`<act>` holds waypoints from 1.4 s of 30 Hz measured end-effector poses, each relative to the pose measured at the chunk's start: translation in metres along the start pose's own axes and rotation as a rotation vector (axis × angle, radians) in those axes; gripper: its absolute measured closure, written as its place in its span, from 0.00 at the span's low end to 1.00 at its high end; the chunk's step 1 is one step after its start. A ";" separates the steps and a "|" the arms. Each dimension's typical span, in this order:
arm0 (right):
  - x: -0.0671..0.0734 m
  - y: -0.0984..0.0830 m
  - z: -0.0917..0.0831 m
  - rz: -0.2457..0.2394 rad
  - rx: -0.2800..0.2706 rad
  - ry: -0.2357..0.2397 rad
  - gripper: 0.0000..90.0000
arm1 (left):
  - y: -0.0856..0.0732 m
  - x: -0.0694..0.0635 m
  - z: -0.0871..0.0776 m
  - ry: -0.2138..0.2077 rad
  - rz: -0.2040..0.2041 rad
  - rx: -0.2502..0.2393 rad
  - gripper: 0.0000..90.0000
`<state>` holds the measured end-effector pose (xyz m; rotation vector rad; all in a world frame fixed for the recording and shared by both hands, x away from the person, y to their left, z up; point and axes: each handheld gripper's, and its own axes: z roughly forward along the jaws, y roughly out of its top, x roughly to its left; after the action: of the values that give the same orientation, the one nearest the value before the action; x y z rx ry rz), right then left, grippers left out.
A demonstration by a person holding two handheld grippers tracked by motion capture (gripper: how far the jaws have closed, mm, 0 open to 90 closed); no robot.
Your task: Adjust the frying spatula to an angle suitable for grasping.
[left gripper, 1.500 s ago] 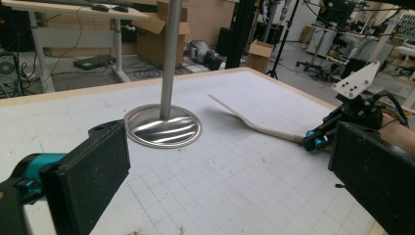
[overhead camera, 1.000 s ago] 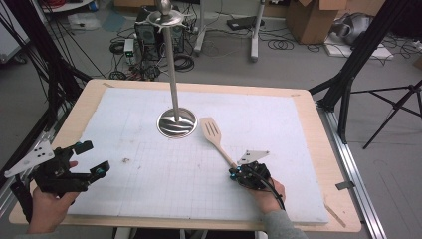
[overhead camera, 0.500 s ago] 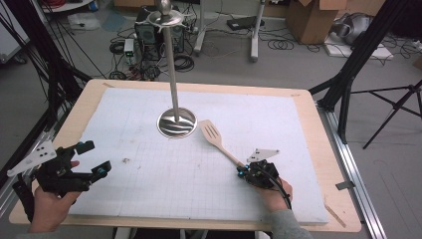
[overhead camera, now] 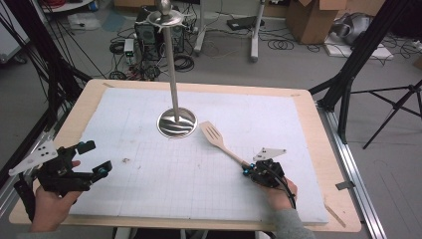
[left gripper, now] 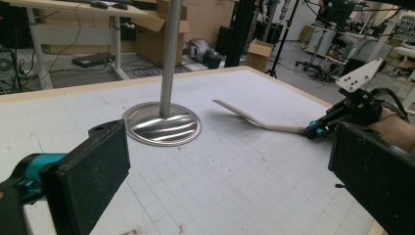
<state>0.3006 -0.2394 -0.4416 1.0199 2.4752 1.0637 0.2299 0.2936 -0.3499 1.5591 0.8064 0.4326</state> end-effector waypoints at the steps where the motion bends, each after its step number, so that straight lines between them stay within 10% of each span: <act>1: -0.001 -0.001 -0.001 0.004 0.000 -0.005 1.00 | 0.000 0.000 0.000 0.000 0.000 -0.001 0.02; 23: -0.018 -0.008 -0.012 0.067 -0.043 -0.040 1.00 | 0.000 0.001 -0.002 0.003 -0.009 -0.006 0.02; 42: -0.027 0.041 0.022 0.197 -0.143 -0.048 1.00 | -0.003 0.006 0.000 0.000 -0.027 -0.006 0.02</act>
<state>0.3510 -0.2266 -0.4288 1.2483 2.2605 1.2387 0.2332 0.2973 -0.3537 1.5405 0.8242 0.4146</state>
